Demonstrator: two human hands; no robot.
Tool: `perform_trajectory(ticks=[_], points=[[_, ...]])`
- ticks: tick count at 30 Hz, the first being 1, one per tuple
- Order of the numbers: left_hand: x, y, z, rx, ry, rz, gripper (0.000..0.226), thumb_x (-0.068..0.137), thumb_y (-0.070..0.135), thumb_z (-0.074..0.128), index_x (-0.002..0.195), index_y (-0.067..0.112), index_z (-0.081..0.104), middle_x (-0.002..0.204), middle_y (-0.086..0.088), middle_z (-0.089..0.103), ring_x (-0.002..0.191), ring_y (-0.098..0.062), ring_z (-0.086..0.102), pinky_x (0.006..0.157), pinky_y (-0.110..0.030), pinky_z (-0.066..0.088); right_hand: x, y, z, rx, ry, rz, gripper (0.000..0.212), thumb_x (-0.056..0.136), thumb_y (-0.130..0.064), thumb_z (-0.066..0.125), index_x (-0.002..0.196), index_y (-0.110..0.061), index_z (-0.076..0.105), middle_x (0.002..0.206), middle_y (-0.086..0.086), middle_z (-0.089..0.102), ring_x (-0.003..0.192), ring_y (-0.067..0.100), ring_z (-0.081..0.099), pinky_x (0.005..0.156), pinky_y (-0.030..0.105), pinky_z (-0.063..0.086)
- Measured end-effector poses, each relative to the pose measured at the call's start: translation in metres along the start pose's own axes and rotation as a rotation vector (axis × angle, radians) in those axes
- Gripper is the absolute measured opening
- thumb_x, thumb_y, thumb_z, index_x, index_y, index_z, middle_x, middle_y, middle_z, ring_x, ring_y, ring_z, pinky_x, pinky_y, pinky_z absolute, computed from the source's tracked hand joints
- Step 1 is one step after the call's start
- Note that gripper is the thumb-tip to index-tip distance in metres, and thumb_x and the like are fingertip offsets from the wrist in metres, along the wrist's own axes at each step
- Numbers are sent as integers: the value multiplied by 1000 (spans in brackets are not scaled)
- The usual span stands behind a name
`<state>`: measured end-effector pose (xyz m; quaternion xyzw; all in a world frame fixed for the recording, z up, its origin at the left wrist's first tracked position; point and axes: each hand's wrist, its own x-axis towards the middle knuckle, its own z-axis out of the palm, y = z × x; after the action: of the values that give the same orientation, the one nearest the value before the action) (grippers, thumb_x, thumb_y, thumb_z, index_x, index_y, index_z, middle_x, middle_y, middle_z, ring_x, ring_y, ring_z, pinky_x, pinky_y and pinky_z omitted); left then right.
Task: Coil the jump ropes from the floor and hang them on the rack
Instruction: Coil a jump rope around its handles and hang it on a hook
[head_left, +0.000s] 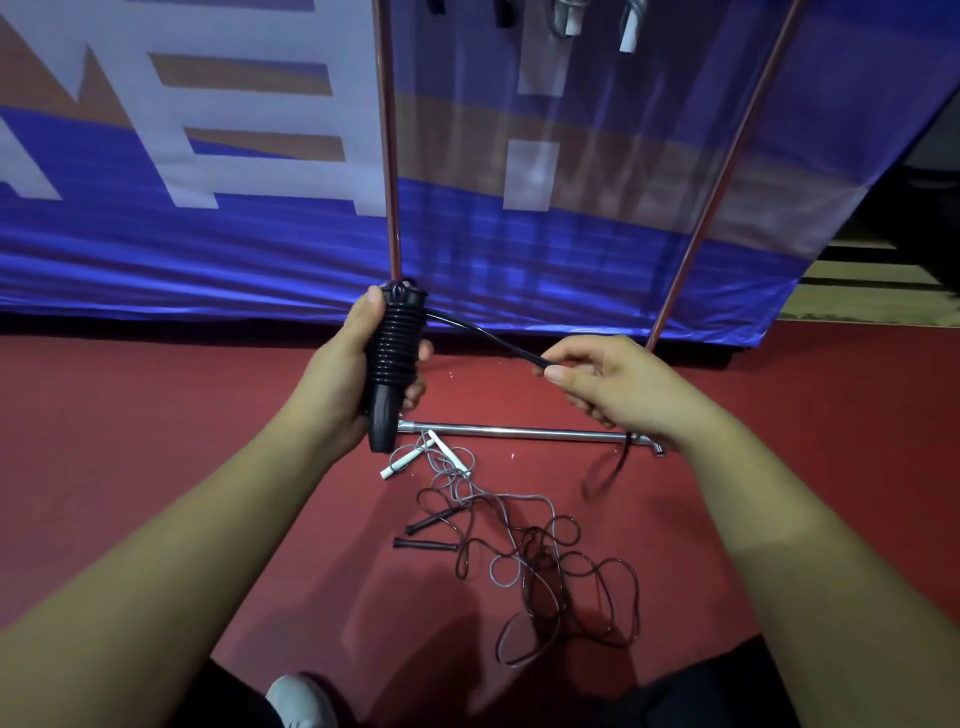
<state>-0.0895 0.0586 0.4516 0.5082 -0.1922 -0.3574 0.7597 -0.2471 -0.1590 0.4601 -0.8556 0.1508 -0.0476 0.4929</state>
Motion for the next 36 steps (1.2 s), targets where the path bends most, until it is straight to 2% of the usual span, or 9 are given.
perform_trajectory(ticks=[5,8,13,16,21,25,29,33,36], points=[[-2,7,6,-227,-96,-103,44,101,57,30,98,22,57,69,-5,50,42,-16,40,41,-19,35,-2,-1,3,-131,-20,18,15,98,-24,58,95,-22,72,55,-5,50,45,3,40,48,21,34],[1,3,3,-81,38,-129,47,100,59,35,102,19,59,70,-8,54,43,-19,43,41,-22,38,-3,-6,3,-125,-14,24,14,97,-25,60,94,-23,74,55,-5,49,44,2,40,46,18,33],[1,-3,2,533,247,31,29,99,45,53,101,17,60,72,-8,65,50,-20,55,56,-31,47,-13,-19,5,-113,-128,-23,13,92,-31,68,95,-21,75,52,-6,50,47,3,40,50,15,35],[4,-6,-7,883,236,88,29,91,56,59,101,29,62,75,2,69,56,-11,63,67,-37,54,-13,-25,7,-240,-164,-86,9,91,-32,69,90,-26,76,63,-10,61,58,0,48,61,19,40],[-2,-26,6,1791,140,198,43,95,63,41,122,30,48,110,-4,68,101,-34,64,73,-38,46,-13,-37,25,-260,-184,-191,13,91,-28,68,86,-20,76,65,10,56,59,11,41,58,30,34],[-9,-41,18,1808,-179,110,39,94,62,20,103,30,40,102,-8,69,98,-34,62,68,-37,36,-10,-35,22,-200,-133,-167,11,89,-26,69,86,-19,78,65,4,61,59,5,44,60,29,36],[-17,-47,25,1759,-365,185,55,82,69,22,115,34,47,84,-2,66,88,-31,62,68,-36,43,-10,-31,16,-156,-17,-123,10,90,-18,69,84,-14,77,48,-15,52,47,0,42,53,17,32],[-18,-43,29,1692,-337,273,75,60,100,30,118,52,42,80,8,69,80,-20,66,67,-33,47,-11,-33,13,-87,53,-151,8,92,-12,66,87,-10,72,41,-23,50,44,-4,49,49,7,32],[-18,-41,31,1599,-263,333,57,68,92,36,105,51,47,68,10,63,64,-12,57,60,-29,40,-9,-32,16,-34,111,-156,7,92,-13,67,87,-10,72,42,-23,51,45,-5,50,51,6,33]])
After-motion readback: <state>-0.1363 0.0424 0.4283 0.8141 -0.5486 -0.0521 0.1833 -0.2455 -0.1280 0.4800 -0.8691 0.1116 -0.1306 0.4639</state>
